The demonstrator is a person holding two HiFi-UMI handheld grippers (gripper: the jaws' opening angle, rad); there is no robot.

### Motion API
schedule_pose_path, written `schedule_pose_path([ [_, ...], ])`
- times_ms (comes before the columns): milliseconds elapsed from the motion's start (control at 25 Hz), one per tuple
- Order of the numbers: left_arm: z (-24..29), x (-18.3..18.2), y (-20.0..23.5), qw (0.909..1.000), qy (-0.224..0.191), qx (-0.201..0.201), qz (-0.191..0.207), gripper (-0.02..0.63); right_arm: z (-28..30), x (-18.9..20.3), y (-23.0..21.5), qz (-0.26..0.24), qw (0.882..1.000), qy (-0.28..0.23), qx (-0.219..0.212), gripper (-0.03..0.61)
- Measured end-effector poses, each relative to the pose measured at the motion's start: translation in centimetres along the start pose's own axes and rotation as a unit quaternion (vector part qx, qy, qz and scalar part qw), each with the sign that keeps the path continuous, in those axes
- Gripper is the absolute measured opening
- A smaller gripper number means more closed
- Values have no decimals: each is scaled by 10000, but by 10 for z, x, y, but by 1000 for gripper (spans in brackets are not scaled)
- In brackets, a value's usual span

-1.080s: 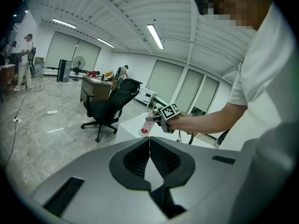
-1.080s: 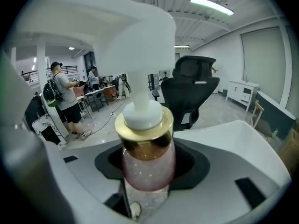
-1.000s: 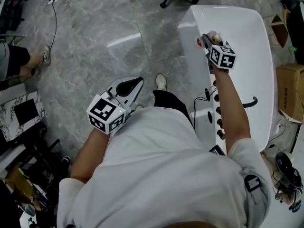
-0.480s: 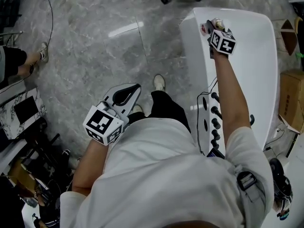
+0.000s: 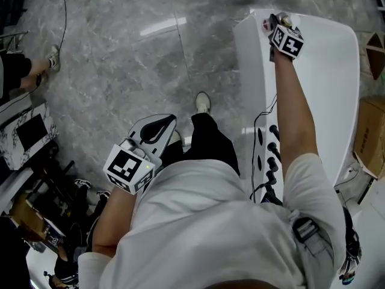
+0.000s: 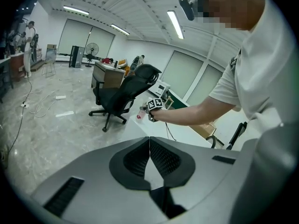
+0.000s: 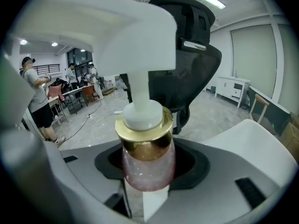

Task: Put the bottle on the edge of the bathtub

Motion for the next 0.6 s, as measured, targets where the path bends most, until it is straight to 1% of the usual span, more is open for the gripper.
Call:
schedule_pose_path([
  [200,5,2,1,9999,38,-3,-107,18,13,-1,-1,11,10000,-1,80,224],
  [440,10,0,0,9998,-14,62,-172,18,17,0,3,-107,9998,-45,146,225],
  [600,13,0,0,9998,-36,87,-195,18,19,1,5,-77,9997,-96,212,232],
])
Point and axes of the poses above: the fingertips, and each gripper's own axes: z forward along the fingers, y to its left, x out of its underside, the point moved 6 cm from there along -z, backward along the fingers, and after that the axes turned 13 degrees about z, right-handed, at the moved point
